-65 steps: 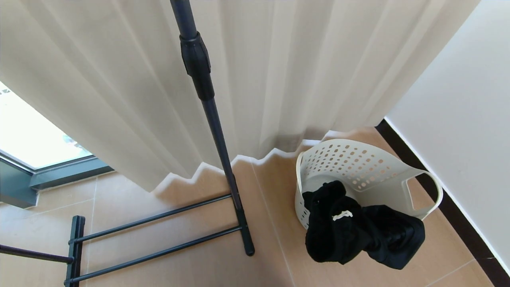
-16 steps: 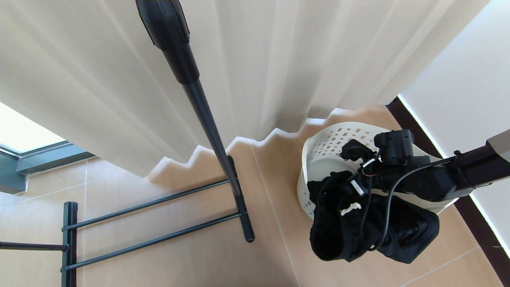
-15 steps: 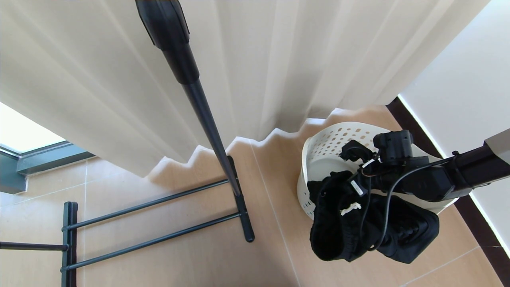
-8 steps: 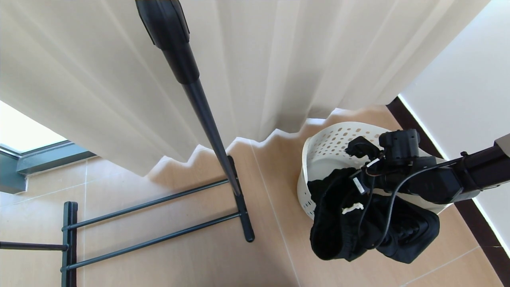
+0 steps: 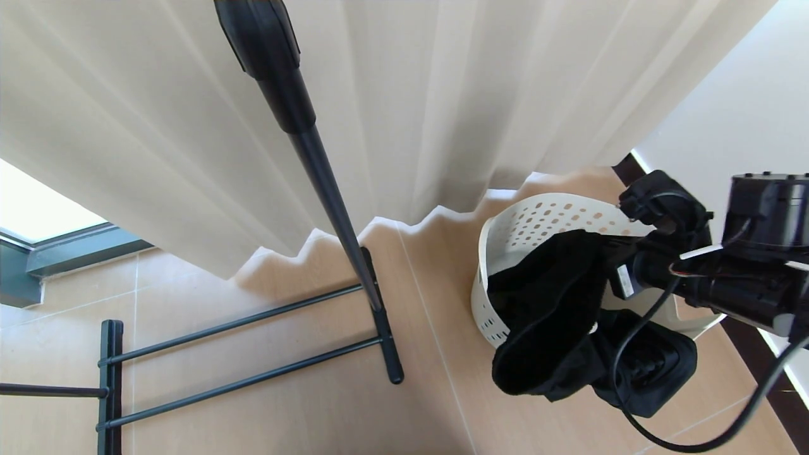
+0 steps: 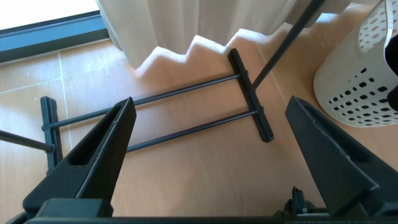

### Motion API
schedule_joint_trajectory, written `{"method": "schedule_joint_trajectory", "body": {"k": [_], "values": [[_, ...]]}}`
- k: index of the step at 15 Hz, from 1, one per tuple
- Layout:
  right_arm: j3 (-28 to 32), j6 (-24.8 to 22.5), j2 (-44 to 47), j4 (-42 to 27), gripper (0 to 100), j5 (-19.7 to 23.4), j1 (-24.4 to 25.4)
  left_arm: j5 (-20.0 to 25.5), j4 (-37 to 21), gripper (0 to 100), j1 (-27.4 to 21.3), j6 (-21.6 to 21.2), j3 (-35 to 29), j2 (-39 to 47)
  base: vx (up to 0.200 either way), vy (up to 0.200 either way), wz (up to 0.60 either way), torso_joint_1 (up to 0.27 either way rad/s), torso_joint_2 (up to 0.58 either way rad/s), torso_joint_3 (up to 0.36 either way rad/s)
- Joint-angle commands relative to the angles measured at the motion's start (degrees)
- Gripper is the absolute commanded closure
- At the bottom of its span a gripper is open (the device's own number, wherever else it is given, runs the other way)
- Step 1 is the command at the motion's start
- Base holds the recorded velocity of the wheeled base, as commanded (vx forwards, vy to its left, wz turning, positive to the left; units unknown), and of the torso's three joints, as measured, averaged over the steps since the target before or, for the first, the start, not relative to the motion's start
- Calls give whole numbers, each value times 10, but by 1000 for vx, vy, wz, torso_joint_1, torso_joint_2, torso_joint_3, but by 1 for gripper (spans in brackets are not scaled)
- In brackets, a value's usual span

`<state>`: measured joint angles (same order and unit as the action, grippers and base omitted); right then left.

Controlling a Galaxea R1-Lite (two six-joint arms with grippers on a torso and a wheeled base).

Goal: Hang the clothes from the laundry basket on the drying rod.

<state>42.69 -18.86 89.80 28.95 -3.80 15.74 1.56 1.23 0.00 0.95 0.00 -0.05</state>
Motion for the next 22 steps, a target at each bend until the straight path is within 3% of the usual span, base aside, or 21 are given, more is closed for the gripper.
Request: {"method": "schedule_joint_trajectory", "body": {"k": [1,4,17,22], "values": [[-15,-3,-113,-3,100,-1,50,1,0,0,0,-1,0,0,0,0,0,0,0,0],[-9,-30,-159,-4,100,-14,99,1,0,0,0,0,0,0,0,0,0,0,0,0],[-31,-29,-151,3,100,-13,96,2,-1,0,0,0,0,0,0,0,0,0,0,0],[-29,-29,-150,4,100,-12,87,2,0,0,0,1,0,0,0,0,0,1,0,167]]}}
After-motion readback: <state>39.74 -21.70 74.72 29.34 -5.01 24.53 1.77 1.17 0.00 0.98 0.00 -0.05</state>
